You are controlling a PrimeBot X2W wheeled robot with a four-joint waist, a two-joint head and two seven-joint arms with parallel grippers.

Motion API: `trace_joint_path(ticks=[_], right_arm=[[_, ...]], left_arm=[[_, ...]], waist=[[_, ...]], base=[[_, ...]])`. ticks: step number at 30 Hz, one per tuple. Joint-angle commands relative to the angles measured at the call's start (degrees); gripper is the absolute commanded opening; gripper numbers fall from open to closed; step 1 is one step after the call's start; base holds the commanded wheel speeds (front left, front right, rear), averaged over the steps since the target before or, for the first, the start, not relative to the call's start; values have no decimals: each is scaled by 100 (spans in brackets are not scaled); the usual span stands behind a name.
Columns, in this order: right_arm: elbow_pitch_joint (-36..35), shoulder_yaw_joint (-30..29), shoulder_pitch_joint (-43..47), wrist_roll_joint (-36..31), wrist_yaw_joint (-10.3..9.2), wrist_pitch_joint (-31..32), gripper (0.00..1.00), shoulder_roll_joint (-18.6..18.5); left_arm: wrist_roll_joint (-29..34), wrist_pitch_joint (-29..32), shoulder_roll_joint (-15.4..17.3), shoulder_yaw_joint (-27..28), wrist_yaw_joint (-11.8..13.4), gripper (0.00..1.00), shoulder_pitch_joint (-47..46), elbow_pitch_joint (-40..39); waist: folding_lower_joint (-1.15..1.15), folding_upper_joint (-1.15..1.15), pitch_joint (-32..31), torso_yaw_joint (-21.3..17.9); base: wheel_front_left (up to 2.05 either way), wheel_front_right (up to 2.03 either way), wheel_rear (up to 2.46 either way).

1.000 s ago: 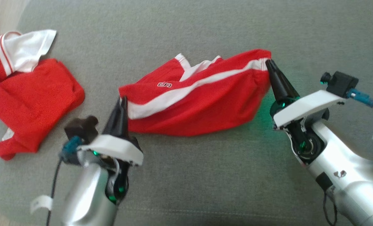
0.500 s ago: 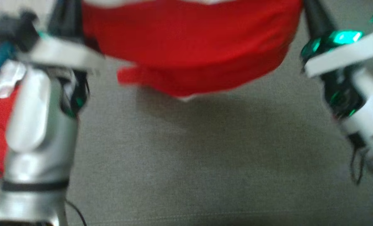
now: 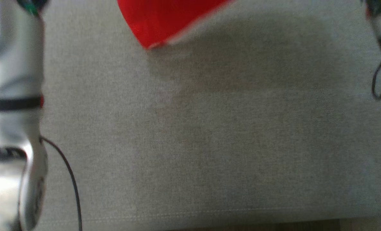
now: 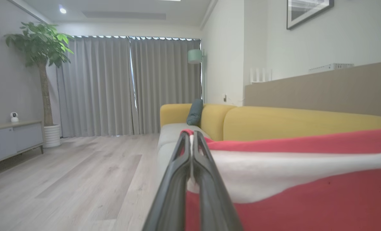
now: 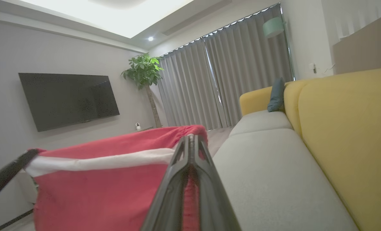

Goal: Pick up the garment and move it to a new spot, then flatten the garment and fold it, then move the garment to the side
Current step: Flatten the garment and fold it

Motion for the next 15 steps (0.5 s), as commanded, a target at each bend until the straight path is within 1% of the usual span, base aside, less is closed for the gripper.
trace_joint_path(ticks=[1, 3, 5, 7, 9, 12, 15], right_arm=[[-1, -123, -292, -162, 37, -94, 0, 86], [250, -375, -633, -455, 37, -145, 0, 200], [203, -930, -907, -947, 37, -152, 0, 261], [62, -1496, -989, -1494, 37, -154, 0, 332], [40, -1854, -887, -1836, 37, -155, 0, 478], [92, -1833, -520, -2131, 37, -155, 0, 607], [157, -1720, -90, -2104, 37, -156, 0, 605]], left_arm=[[87, -89, 228, 125, 65, 0, -423, -151], [181, -172, 185, 115, 146, 0, -734, -68], [268, -204, 177, 120, 179, 0, -1005, -101], [338, -209, 135, 198, 248, 0, -1186, -402], [381, -211, 60, 253, 266, 0, -1162, -651], [351, -212, -68, 306, 184, 0, -768, -727], [232, -213, -217, 412, 112, 0, -223, -702]], waist=[[-1, 0, 240, 59], [-1, 0, 340, 107], [-1, 0, 419, 149], [-1, 0, 514, 196], [-1, 0, 594, 225], [-1, 0, 619, 231], [-1, 0, 662, 222]], base=[[0, 0, 0], [0, 0, 0], [0, 0, 0], [0, 0, 0], [0, 0, 0], [0, 0, 0], [0, 0, 0]])
